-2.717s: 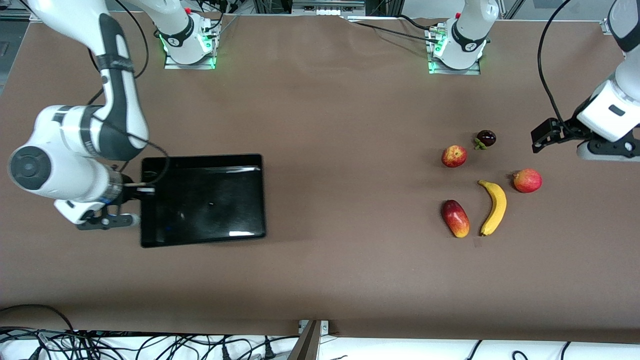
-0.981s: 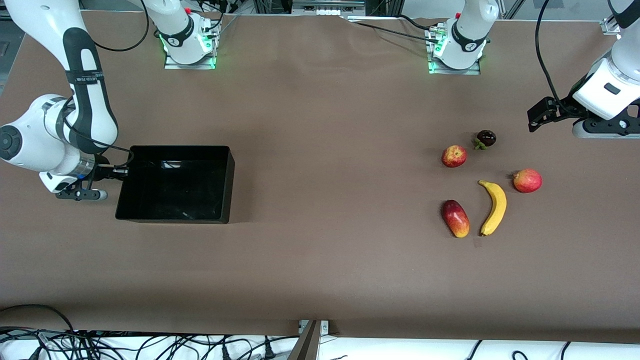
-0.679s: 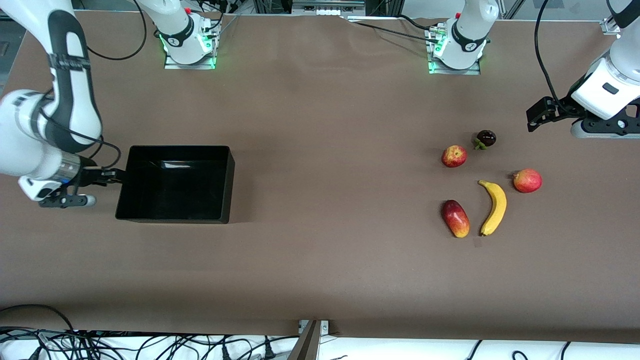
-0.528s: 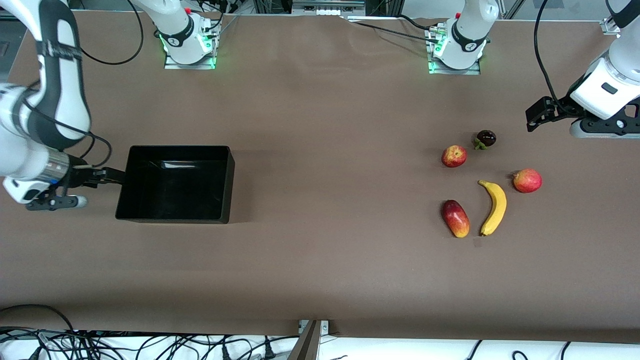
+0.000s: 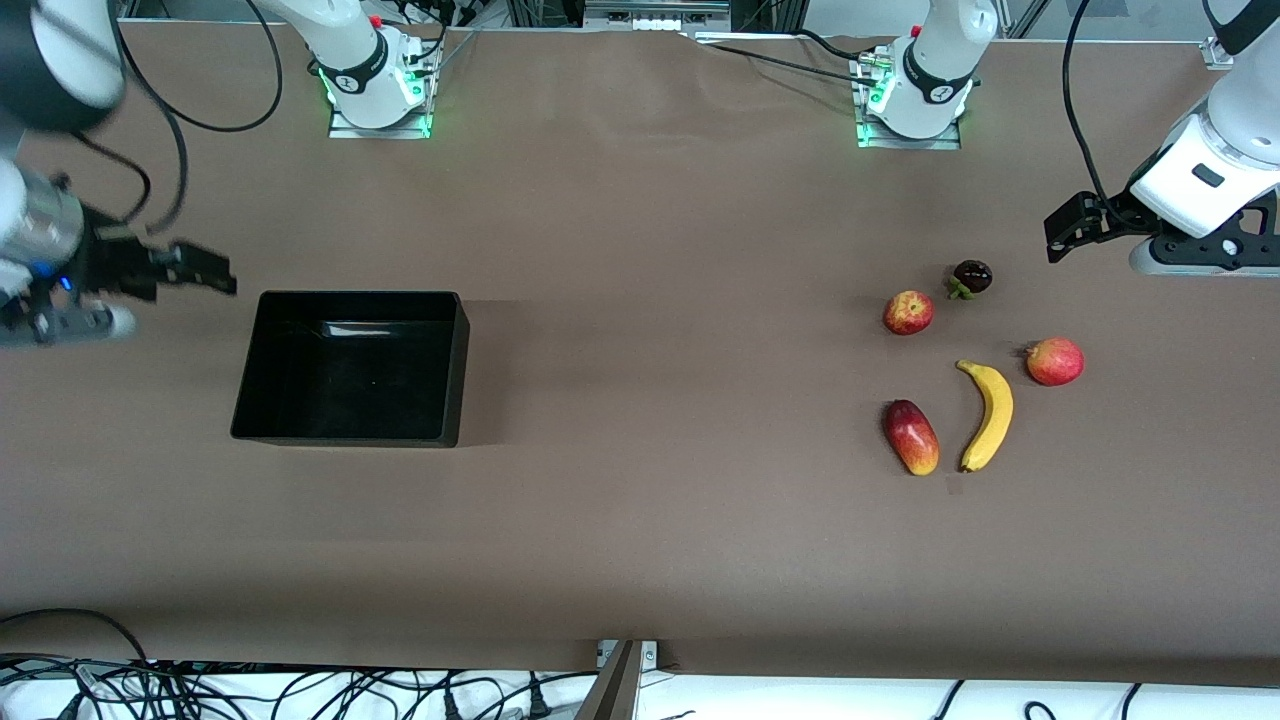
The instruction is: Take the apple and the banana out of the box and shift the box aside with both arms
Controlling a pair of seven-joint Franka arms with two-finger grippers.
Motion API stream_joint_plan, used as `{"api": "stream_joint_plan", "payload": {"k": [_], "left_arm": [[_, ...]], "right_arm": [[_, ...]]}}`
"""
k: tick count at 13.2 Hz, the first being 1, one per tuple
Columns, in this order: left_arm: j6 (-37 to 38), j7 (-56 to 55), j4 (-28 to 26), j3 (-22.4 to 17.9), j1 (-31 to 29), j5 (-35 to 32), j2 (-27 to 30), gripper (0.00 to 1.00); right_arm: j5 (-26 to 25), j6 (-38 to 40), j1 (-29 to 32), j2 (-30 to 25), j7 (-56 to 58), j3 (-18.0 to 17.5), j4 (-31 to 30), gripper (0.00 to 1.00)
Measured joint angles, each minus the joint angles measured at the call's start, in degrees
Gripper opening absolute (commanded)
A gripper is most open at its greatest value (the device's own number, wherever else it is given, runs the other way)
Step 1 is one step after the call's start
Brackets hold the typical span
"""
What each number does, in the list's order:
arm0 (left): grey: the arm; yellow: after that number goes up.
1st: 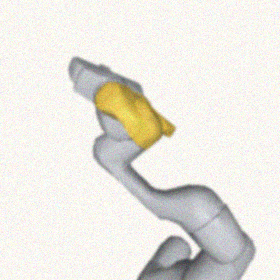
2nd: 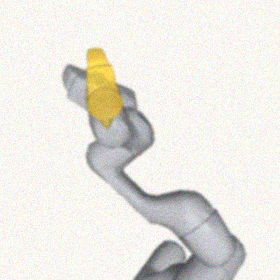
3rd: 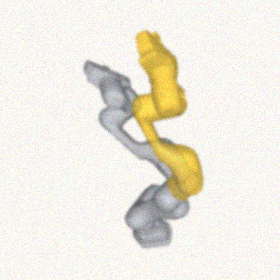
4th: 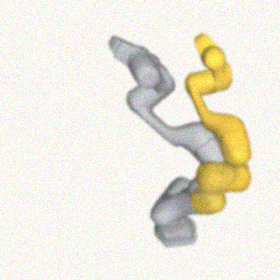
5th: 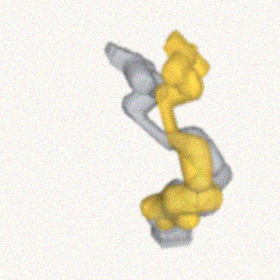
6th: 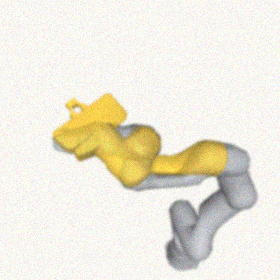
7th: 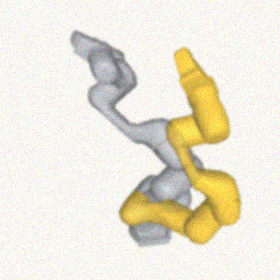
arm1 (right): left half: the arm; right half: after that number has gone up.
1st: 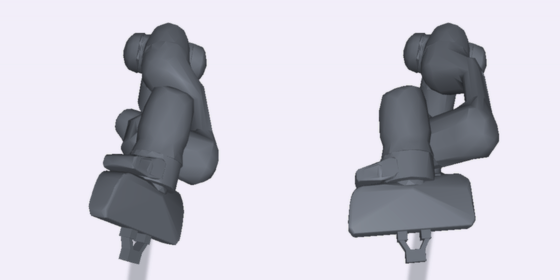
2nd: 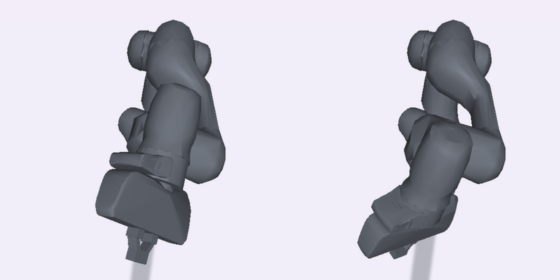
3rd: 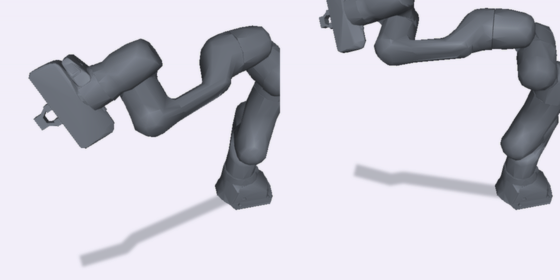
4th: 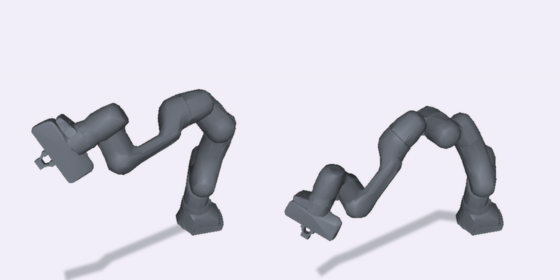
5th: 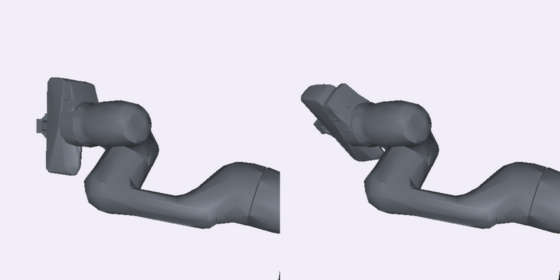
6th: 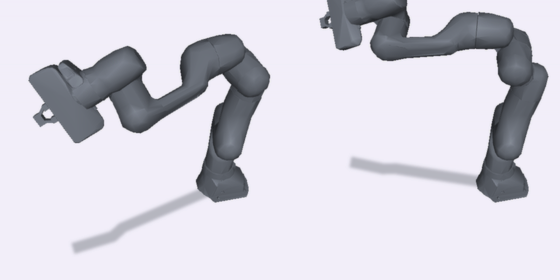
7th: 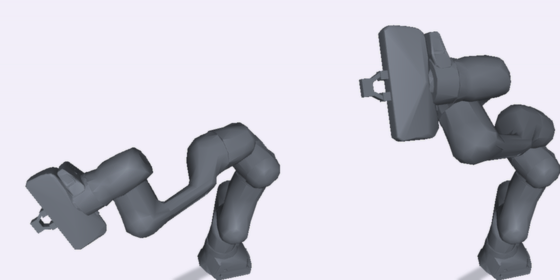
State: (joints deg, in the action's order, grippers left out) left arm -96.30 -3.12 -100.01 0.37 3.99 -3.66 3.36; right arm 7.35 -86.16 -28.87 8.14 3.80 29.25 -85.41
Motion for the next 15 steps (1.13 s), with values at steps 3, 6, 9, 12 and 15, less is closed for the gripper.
{"api": "stream_joint_plan", "payload": {"k": [3,6,9,12,15], "left_arm": [[0.02,0.0,0.01,0.02,0.0,0.0,0.0,1.0],[0.03,0.0,0.01,0.01,0.0,0.0,0.0,1.0],[0.12,0.0,0.01,0.02,0.01,0.0,0.0,1.0],[0.15,0.0,0.01,0.01,0.0,0.0,0.0,1.0],[0.17,0.0,0.01,0.02,0.01,0.0,0.0,1.0]], "right_arm": [[-2.4,1.42,0.03,-3.86,-0.65,-0.8,-1.67,1.0],[-4.69,0.55,2.49,-5.51,-0.67,-5.58,-4.77,1.0],[-5.33,0.11,12.62,-5.99,-0.69,-17.03,-5.14,1.0],[-5.37,0.06,19.39,-6.27,-0.69,-23.6,-5.14,1.0],[-5.37,-0.45,20.01,-6.28,-0.69,-23.79,-5.08,1.0]]}}
